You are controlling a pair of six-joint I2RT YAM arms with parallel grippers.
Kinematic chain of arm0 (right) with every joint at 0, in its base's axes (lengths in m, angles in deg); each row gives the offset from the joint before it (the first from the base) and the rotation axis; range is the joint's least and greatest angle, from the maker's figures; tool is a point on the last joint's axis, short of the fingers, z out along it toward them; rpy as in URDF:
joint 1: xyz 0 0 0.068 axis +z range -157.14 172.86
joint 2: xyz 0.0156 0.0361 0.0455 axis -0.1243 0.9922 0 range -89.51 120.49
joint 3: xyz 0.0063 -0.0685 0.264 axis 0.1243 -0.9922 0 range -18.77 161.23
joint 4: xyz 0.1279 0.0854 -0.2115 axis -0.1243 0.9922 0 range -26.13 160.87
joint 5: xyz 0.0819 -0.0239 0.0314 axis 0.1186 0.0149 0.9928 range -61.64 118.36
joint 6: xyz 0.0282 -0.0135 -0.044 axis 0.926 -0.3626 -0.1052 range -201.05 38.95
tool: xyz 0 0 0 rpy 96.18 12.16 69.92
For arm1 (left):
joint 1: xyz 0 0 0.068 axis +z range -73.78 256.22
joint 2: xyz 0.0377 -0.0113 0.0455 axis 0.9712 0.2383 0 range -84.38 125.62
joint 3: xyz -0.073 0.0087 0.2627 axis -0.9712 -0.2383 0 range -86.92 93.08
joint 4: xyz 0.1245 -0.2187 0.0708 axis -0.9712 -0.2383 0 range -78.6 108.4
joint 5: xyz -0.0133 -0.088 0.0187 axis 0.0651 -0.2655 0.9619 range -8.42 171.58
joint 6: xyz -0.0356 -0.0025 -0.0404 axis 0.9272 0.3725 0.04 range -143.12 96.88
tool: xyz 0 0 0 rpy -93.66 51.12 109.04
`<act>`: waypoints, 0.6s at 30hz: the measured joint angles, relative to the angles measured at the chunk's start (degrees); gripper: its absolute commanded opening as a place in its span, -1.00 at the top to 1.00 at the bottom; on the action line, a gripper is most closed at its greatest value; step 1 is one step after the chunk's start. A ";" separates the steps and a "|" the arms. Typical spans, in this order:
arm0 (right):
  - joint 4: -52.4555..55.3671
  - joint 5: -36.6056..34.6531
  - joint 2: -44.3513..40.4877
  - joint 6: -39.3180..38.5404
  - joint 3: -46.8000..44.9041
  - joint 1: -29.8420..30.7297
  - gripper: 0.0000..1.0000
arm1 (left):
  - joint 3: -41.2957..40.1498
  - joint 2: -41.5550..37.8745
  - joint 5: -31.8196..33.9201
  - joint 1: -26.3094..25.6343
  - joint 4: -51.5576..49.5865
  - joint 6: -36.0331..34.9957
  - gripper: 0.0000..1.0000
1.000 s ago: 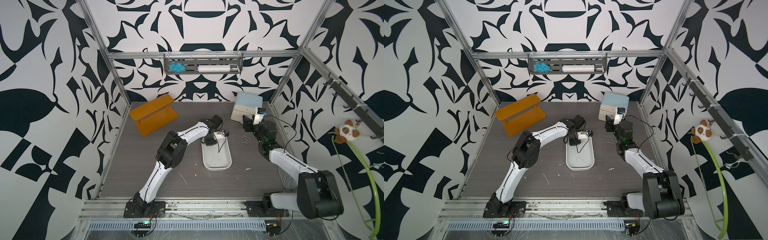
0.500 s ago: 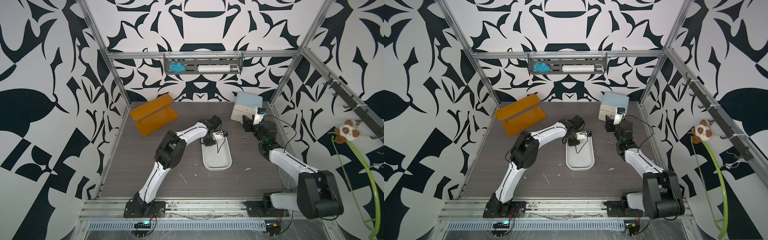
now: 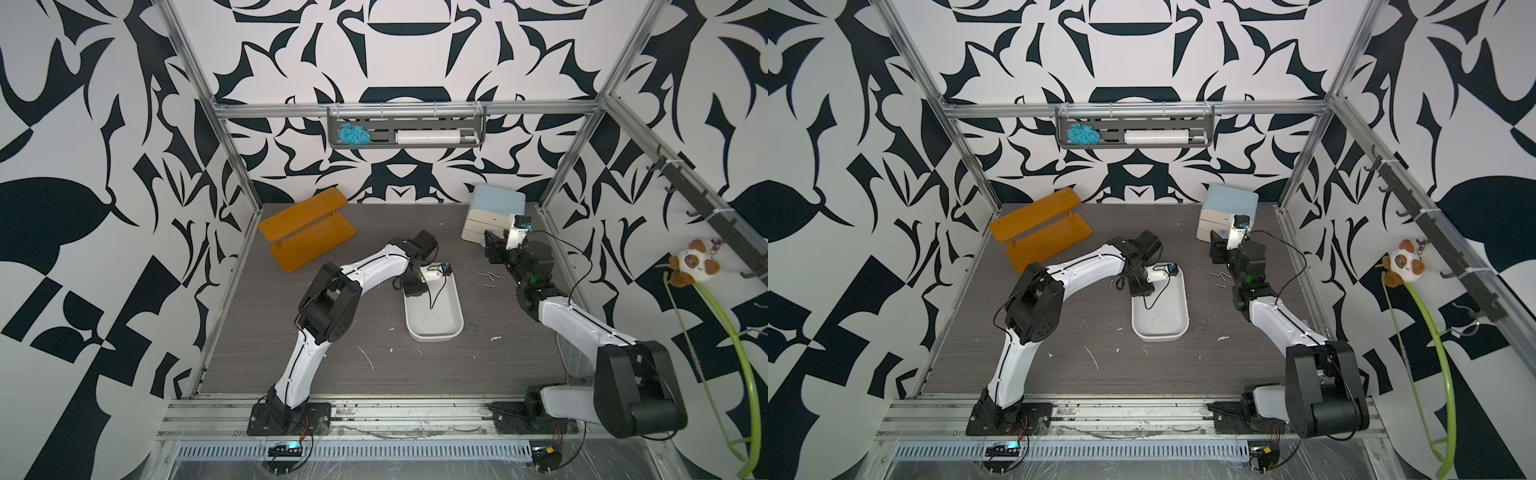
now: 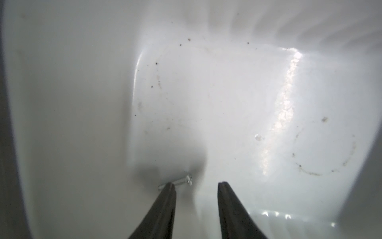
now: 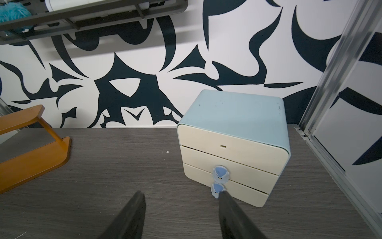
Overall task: Take out the screws from the storage box
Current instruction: Adjust the screw in the storage box.
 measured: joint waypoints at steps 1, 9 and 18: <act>0.00 0.04 0.00 0.00 0.00 0.00 -0.20 | -0.15 -0.09 0.02 0.00 -0.02 -0.11 0.21; 0.00 0.07 0.00 0.00 0.00 0.00 -0.21 | -0.33 0.15 2.03 0.11 -0.02 -1.27 0.21; 0.00 0.07 0.00 0.00 0.00 0.00 -0.20 | 1.11 3.48 3.82 0.70 -0.74 -2.16 0.21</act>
